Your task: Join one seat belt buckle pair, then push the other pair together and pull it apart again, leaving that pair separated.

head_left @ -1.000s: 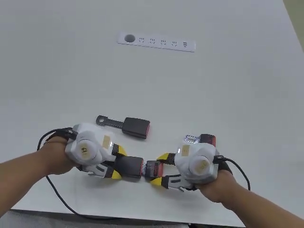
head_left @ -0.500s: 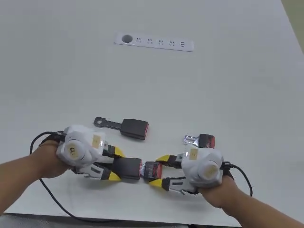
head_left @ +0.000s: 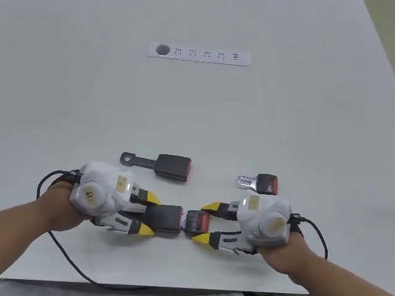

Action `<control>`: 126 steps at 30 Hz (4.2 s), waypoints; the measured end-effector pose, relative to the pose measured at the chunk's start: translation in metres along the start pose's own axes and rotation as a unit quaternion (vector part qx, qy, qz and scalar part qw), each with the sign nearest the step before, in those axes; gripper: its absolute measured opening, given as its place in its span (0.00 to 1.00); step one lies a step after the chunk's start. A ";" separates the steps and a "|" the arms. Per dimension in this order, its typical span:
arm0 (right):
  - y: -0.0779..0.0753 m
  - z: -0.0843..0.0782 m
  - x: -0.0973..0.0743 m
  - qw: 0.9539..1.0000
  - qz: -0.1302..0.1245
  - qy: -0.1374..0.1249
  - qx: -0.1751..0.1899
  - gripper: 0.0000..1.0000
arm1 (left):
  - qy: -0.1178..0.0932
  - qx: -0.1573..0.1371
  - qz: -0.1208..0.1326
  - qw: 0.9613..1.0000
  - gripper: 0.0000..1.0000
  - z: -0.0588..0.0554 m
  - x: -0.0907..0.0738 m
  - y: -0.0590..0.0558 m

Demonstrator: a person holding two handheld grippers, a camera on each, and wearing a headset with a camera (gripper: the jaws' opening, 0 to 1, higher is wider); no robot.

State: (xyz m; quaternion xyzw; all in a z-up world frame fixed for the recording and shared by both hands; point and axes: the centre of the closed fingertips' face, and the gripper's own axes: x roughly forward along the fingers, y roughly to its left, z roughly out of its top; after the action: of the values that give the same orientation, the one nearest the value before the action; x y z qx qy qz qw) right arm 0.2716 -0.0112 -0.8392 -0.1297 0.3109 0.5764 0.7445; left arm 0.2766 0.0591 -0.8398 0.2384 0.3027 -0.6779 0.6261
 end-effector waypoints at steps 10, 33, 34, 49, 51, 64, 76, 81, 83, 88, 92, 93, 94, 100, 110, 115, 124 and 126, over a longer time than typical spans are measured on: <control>0.000 0.001 0.000 1.000 0.001 0.000 -0.003 0.33 | 0.005 -0.002 0.011 1.000 0.32 0.000 0.001 0.000; -0.043 0.011 -0.063 0.998 -0.065 0.003 -0.023 0.77 | 0.009 -0.042 0.076 0.996 0.80 0.013 -0.039 0.021; -0.051 0.007 -0.071 0.997 -0.073 0.012 -0.028 0.77 | 0.007 -0.043 0.081 0.996 0.80 0.013 -0.042 0.026; -0.128 -0.025 -0.115 0.994 -0.087 0.058 -0.007 0.68 | 0.026 -0.004 0.094 0.995 0.80 0.028 -0.039 0.094; -0.130 -0.030 -0.113 0.995 -0.078 0.066 0.001 0.68 | 0.027 -0.006 0.090 0.996 0.79 0.029 -0.035 0.099; -0.119 -0.056 -0.102 0.994 -0.022 0.111 -0.012 0.48 | 0.045 -0.014 0.068 0.997 0.67 0.017 -0.010 0.112; -0.125 -0.055 -0.099 0.990 -0.025 0.121 -0.065 0.37 | 0.043 0.006 0.049 0.998 0.36 0.022 0.001 0.114; -0.123 -0.053 -0.098 0.990 -0.018 0.110 -0.084 0.36 | 0.046 0.011 0.055 0.997 0.35 0.021 0.004 0.117; -0.124 -0.052 -0.098 0.991 -0.018 0.103 -0.081 0.36 | 0.045 0.011 0.055 0.997 0.35 0.020 0.004 0.118; -0.124 -0.051 -0.099 0.994 -0.017 0.075 -0.072 0.36 | 0.041 0.013 0.054 0.998 0.35 0.019 0.005 0.119; -0.125 -0.050 -0.099 0.996 -0.015 0.059 -0.061 0.35 | 0.036 0.011 0.053 0.998 0.35 0.019 0.004 0.119; -0.125 -0.050 -0.099 0.996 -0.014 0.057 -0.060 0.35 | 0.037 0.012 0.052 0.998 0.35 0.019 0.003 0.119; -0.125 -0.050 -0.099 0.997 -0.014 0.057 -0.060 0.35 | 0.037 0.013 0.051 0.998 0.35 0.020 0.003 0.118; -0.125 -0.048 -0.098 0.997 -0.015 0.048 -0.055 0.35 | 0.033 0.008 0.052 0.998 0.35 0.020 0.002 0.118; -0.119 -0.035 -0.080 0.998 -0.012 0.027 -0.053 0.35 | 0.034 0.004 0.053 0.998 0.35 0.020 0.001 0.117; -0.115 -0.026 -0.067 0.998 -0.008 0.021 -0.054 0.35 | 0.034 0.004 0.052 0.998 0.35 0.021 0.000 0.116; -0.107 -0.010 -0.048 0.999 0.003 0.009 -0.052 0.35 | 0.036 0.003 0.053 0.998 0.35 0.022 0.000 0.116; -0.106 -0.008 -0.044 0.998 0.004 0.009 -0.054 0.35 | 0.036 0.003 0.053 0.998 0.35 0.022 0.000 0.117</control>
State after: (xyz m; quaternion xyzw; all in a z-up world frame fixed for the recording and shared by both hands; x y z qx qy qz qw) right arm 0.3628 -0.0814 -0.8360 -0.1741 0.2861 0.5939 0.7315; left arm 0.3935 0.0394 -0.8378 0.2806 0.3101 -0.6354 0.6491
